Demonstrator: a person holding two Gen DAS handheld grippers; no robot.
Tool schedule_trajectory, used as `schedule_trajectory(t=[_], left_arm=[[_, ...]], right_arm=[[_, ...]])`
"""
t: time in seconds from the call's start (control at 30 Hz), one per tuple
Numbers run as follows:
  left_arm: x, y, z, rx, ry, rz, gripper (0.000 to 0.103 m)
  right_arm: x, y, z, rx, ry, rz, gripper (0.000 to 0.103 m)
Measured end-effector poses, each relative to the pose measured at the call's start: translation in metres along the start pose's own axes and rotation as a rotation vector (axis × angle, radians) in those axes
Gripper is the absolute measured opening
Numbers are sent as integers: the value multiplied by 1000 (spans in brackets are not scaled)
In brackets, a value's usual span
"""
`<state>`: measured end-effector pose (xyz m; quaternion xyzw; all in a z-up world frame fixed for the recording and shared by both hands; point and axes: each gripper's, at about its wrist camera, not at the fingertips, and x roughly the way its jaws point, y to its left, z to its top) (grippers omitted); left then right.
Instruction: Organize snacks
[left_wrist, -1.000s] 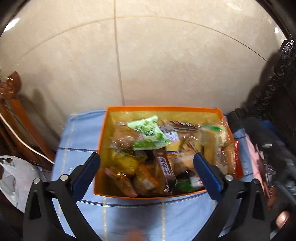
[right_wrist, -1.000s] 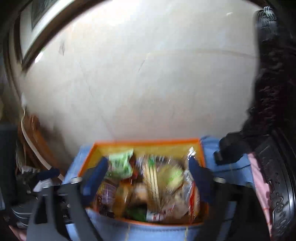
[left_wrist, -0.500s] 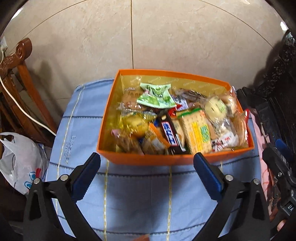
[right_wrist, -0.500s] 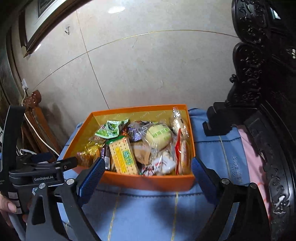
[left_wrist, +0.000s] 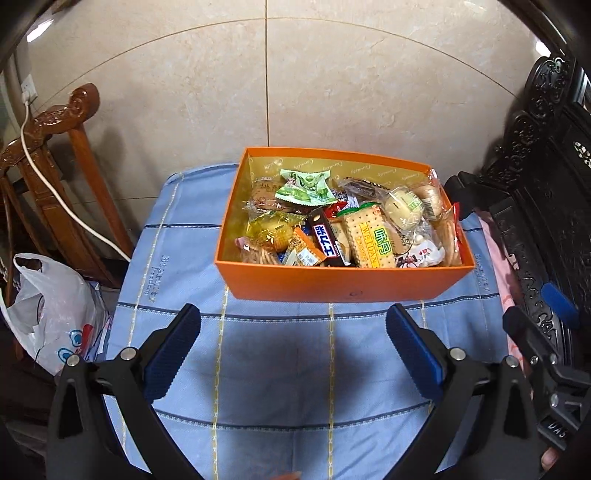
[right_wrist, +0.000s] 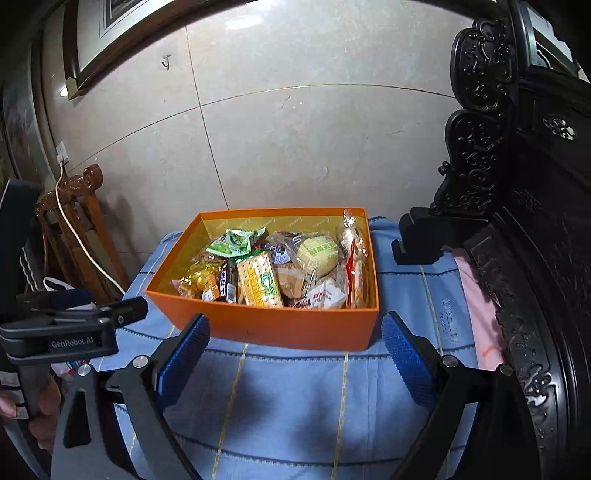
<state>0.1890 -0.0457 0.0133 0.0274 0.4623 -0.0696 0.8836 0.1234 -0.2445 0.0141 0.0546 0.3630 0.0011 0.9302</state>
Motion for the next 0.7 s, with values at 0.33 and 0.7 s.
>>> schedule_trajectory(t=[0.33, 0.7], left_arm=[[-35, 1, -14, 30, -84, 28, 98], [-48, 5, -21, 55, -86, 29, 99]], right_arm=[[-21, 5, -4, -14, -11, -24, 94], [-25, 13, -9, -15, -6, -39, 96]])
